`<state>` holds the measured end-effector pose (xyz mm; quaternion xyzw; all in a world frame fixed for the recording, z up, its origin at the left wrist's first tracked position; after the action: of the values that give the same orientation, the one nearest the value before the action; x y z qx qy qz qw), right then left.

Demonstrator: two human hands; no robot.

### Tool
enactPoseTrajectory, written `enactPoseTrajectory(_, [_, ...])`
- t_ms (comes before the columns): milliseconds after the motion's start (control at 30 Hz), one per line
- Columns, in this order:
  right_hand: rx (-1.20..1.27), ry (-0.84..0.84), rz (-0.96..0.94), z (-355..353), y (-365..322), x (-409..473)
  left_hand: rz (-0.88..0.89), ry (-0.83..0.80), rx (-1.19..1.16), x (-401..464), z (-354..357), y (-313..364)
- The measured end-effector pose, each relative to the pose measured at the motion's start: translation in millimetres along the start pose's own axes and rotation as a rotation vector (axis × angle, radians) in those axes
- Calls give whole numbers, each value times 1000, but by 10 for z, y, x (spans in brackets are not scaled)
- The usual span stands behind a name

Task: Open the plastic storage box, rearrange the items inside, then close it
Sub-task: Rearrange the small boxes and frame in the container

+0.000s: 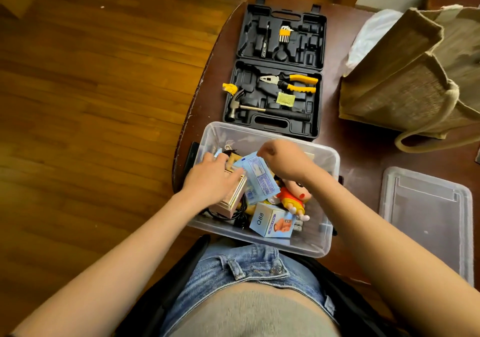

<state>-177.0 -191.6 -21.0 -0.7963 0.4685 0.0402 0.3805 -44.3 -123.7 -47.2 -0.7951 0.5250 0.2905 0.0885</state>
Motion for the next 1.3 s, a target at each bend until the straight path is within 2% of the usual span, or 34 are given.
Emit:
enactPoseTrajectory(133, [113, -65, -84, 225, -192, 304, 58, -48, -54, -62, 38, 53])
enactPoseTrajectory(267, [129, -196, -77, 544, -232, 594, 168, -118, -290, -124, 29, 65])
enactPoseTrajectory(367, [99, -281, -28, 751, -153, 759, 137, -245, -518, -136, 172, 40])
enactPoseTrajectory(467, [31, -334, -40, 879, -168, 874, 78, -313, -614, -129, 309, 21])
enactPoseTrajectory(533, [-78, -367, -78, 920, -203, 920, 76, -292, -576, -115, 330, -3])
enactPoseTrajectory(700, [-401, -367, -143, 856, -215, 948, 159, -83, -360, -94, 189, -21])
enactPoseTrajectory(867, [-656, -363, -108, 785, -279, 987, 49, -330, -350, -29, 447, -41])
enactPoseTrajectory(933, [-634, -364, -150, 824, -339, 1027, 52, -378, -371, -15, 479, -49])
enactPoseTrajectory(1067, [-391, -424, -202, 959, -354, 1077, 62, -471, -385, -16, 529, -84])
enactPoseTrajectory(1300, [-388, -469, -184, 1087, -343, 1168, 50, -546, -390, -33, 549, -85])
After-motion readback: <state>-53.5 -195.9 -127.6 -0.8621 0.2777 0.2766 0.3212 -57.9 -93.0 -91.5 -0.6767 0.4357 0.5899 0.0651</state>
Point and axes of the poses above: each hand's wrist, its own x-axis towards the middle knuckle, its own z-axis out of the palm, y = z × x, the point moved 10 cm from there along x, towards the middle knuckle, and after that the axes turned 10 degrees about -z, right-handed, at the moved point
